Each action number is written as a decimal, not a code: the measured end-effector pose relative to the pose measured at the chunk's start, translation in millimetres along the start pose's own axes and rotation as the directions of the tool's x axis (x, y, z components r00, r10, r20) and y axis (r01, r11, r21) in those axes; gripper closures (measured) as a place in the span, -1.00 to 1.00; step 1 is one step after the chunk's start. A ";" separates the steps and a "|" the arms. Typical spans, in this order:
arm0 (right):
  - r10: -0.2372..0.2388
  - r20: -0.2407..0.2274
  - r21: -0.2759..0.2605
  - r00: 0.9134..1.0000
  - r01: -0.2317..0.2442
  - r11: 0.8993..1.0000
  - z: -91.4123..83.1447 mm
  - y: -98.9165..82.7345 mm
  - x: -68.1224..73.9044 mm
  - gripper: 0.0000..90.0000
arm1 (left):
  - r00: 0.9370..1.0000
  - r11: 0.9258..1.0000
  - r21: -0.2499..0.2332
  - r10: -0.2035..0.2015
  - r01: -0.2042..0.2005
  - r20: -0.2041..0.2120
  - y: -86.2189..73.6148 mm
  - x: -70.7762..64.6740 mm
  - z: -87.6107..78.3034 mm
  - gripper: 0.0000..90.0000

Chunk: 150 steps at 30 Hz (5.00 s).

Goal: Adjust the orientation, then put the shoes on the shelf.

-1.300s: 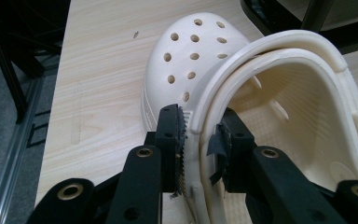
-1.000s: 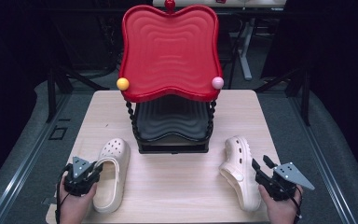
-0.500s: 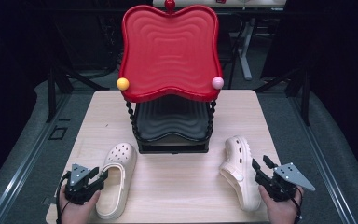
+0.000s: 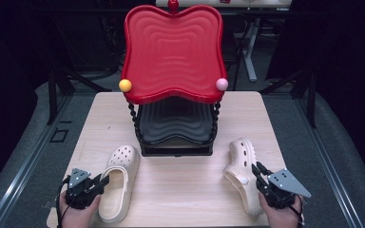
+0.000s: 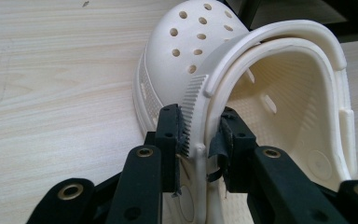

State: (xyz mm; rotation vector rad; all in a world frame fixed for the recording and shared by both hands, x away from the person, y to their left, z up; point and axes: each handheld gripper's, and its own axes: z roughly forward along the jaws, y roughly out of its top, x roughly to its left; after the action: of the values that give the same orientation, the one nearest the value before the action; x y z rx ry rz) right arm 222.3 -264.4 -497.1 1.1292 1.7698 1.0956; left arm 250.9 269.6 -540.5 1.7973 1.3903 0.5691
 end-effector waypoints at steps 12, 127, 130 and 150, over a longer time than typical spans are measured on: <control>0.005 -0.006 0.141 1.000 -0.005 0.990 6.5 -8.0 -6.1 0.99 | 1.000 1.000 0.001 0.015 -0.015 0.002 2.0 0.7 3.2 0.62; 0.193 0.024 0.276 0.981 -0.192 0.942 26.1 -29.5 -17.7 0.58 | 0.996 0.997 -0.018 0.075 -0.076 -0.041 2.7 -7.2 12.6 0.49; 0.157 0.042 0.279 0.987 -0.163 0.946 26.0 -28.5 -14.7 0.63 | 0.996 0.997 -0.015 0.075 -0.076 -0.045 3.8 -6.7 13.3 0.52; 0.135 0.033 0.289 0.990 -0.139 0.947 24.3 -24.7 -5.1 0.68 | 0.997 0.999 -0.031 0.033 -0.035 -0.069 6.3 -6.4 12.5 0.67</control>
State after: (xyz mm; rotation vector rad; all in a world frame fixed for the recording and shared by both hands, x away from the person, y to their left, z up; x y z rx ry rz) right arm 238.8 -268.9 -527.7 1.4518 1.9094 0.9227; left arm 261.9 259.1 -542.3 1.7936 1.3907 0.6730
